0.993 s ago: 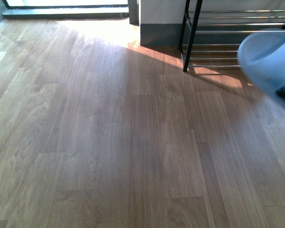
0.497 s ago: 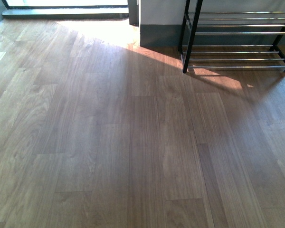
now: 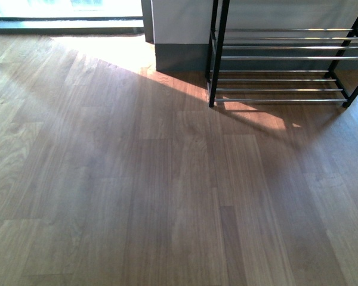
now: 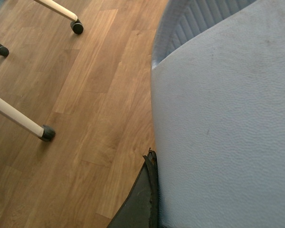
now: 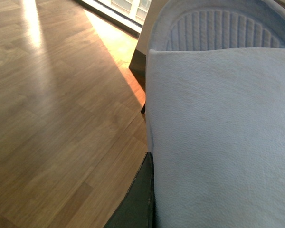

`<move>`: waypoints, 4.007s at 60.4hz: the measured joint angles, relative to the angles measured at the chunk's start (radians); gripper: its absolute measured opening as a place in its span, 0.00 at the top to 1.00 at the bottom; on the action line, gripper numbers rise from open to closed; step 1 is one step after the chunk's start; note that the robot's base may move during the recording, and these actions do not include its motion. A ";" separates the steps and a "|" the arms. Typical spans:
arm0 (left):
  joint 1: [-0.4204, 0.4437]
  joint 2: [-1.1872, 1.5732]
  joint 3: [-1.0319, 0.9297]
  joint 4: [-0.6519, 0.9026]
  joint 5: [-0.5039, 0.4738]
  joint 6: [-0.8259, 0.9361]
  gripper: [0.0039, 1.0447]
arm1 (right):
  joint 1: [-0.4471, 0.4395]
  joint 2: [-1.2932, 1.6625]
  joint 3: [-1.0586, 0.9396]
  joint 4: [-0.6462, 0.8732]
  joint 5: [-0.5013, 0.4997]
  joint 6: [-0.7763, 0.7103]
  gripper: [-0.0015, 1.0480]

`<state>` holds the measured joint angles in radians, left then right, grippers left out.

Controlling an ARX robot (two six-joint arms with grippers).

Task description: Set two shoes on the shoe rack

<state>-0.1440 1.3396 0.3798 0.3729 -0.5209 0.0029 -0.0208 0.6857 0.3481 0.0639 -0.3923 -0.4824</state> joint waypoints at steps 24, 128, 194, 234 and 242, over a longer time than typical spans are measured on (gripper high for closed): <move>0.000 0.001 -0.001 0.000 0.000 0.000 0.98 | 0.000 0.000 0.000 0.000 0.000 0.000 0.98; -0.005 0.001 -0.001 0.000 0.003 0.000 0.98 | -0.001 0.001 -0.002 0.000 0.003 0.000 0.98; 0.000 0.001 -0.001 0.000 0.000 0.000 0.98 | 0.190 1.386 0.863 0.323 0.425 0.309 0.98; 0.000 0.001 -0.001 0.000 0.000 0.000 0.98 | 0.163 1.654 1.239 0.155 0.495 0.247 0.98; 0.000 0.001 -0.001 0.000 0.000 0.000 0.98 | 0.161 1.656 1.250 0.143 0.500 0.273 0.91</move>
<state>-0.1440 1.3407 0.3786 0.3729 -0.5205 0.0029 0.1406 2.3413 1.5978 0.2073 0.1074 -0.2096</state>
